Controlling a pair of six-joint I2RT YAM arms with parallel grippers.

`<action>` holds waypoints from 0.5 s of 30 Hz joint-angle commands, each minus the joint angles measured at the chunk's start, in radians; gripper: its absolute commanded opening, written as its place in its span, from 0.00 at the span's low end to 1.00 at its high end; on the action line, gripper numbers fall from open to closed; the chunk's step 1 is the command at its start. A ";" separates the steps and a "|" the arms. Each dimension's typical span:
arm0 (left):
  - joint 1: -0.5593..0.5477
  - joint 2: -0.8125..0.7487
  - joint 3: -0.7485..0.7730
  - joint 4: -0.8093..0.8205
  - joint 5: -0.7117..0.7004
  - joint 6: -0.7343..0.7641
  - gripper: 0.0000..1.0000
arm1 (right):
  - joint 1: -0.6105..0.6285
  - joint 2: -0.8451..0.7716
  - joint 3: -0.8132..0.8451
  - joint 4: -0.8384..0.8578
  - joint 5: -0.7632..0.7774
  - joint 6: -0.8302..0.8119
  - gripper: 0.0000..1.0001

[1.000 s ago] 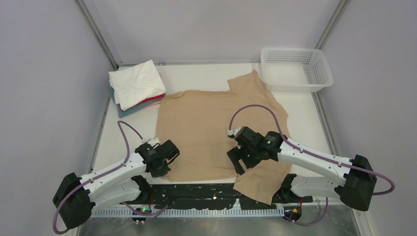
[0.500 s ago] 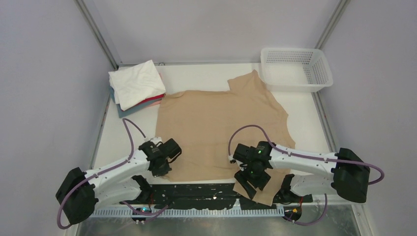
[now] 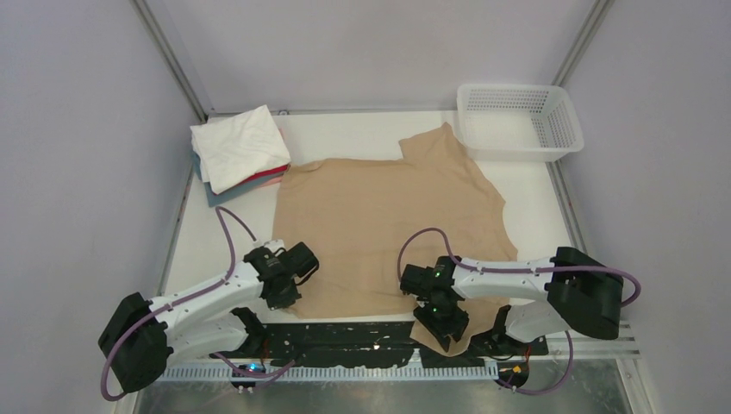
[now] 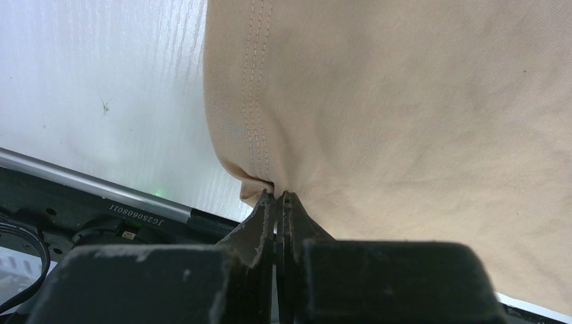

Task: Fold and stack the t-shirts
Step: Grab the side of the flattened tshirt closest away from the robot with both arms

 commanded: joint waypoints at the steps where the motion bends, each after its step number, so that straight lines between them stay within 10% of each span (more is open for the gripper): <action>1: -0.004 -0.015 0.025 -0.005 -0.027 -0.002 0.00 | 0.023 0.037 -0.016 0.036 0.043 0.060 0.37; 15: -0.004 -0.036 0.022 -0.010 -0.044 -0.012 0.00 | 0.072 0.006 -0.036 0.080 0.191 0.207 0.06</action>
